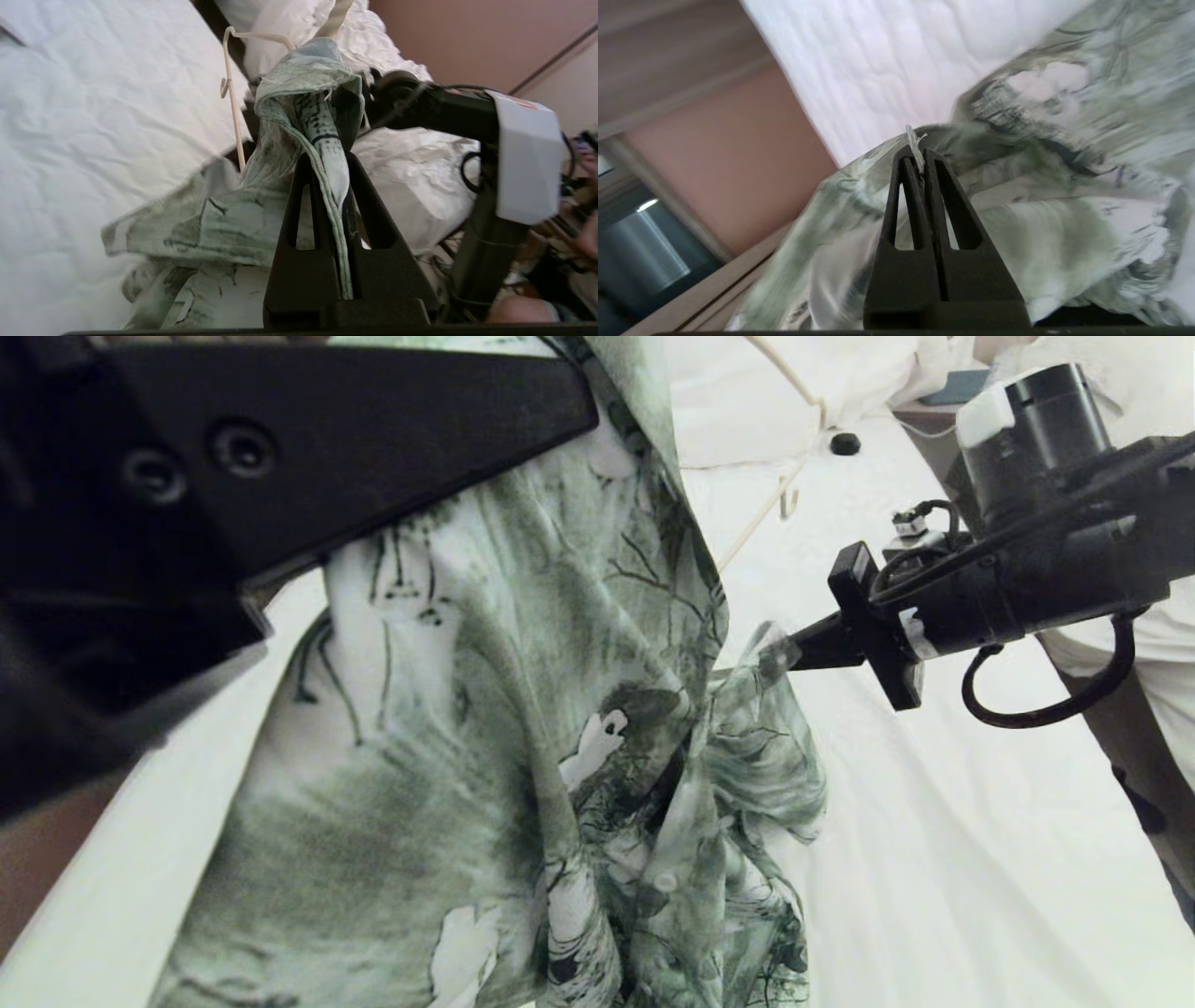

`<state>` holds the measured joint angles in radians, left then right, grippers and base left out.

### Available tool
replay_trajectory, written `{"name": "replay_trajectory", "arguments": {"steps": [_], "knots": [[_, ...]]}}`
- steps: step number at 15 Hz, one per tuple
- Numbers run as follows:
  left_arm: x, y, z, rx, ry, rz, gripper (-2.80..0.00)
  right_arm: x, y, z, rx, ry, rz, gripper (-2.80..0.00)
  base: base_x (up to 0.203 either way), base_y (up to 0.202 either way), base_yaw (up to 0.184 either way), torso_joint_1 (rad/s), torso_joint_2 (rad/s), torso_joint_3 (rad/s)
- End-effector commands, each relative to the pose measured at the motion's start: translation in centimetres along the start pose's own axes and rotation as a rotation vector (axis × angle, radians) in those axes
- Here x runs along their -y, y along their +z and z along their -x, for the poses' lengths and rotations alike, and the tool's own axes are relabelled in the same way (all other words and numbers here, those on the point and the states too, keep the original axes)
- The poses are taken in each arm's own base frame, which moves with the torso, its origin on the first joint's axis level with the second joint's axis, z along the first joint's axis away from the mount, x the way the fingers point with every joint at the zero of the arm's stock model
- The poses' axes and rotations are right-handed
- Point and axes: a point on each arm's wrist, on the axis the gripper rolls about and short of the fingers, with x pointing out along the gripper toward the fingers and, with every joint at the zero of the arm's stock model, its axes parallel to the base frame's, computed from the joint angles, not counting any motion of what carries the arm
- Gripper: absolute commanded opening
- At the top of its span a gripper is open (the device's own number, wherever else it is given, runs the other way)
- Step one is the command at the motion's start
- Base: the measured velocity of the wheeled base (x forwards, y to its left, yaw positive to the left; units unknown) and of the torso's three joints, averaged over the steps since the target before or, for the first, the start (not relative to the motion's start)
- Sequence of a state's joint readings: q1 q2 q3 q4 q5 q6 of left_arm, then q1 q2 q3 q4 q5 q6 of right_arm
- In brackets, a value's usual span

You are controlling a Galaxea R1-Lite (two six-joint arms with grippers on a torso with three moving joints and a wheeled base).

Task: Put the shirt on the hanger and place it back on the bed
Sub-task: Hook the other side of the shirt onto the hanger

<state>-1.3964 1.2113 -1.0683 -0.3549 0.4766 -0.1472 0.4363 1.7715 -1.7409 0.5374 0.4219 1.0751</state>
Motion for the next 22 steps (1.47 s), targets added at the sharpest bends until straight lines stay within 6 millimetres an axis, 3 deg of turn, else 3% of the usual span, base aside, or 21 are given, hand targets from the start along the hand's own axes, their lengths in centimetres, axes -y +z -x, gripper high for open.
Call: {"name": "replay_trajectory", "arguments": {"steps": [1, 4, 10, 17, 22], "knots": [[0.3, -0.2, 0.0, -0.006, -0.009, 0.004, -2.80, -0.2, 0.0, 1.0, 0.004, 0.022, -0.005, -2.80, 0.000, 0.000, 0.000, 0.000, 0.00, 0.000], [0.3, -0.3, -0.1, -0.009, -0.007, 0.002, -2.80, 0.3, 0.0, 0.9, -0.009, 0.016, -0.010, -2.80, 0.000, 0.000, 0.000, 0.000, 0.00, 0.000], [1.2, -1.3, 0.3, -0.073, -0.060, 0.017, -2.80, 0.1, 1.5, 3.2, 0.091, 0.068, 0.004, -2.80, 0.000, 0.000, 0.000, 0.000, 0.00, 0.000], [2.3, -3.2, -0.4, -0.156, -0.080, 0.032, -2.80, -0.6, 1.1, 5.7, 0.135, 0.106, 0.044, -2.80, 0.000, 0.000, 0.000, 0.000, 0.00, 0.000], [1.6, -1.4, 0.5, -0.095, -0.057, 0.049, -2.80, -0.6, 0.9, 6.1, 0.135, 0.105, 0.053, -2.80, 0.000, 0.000, 0.000, 0.000, 0.00, 0.000]]}}
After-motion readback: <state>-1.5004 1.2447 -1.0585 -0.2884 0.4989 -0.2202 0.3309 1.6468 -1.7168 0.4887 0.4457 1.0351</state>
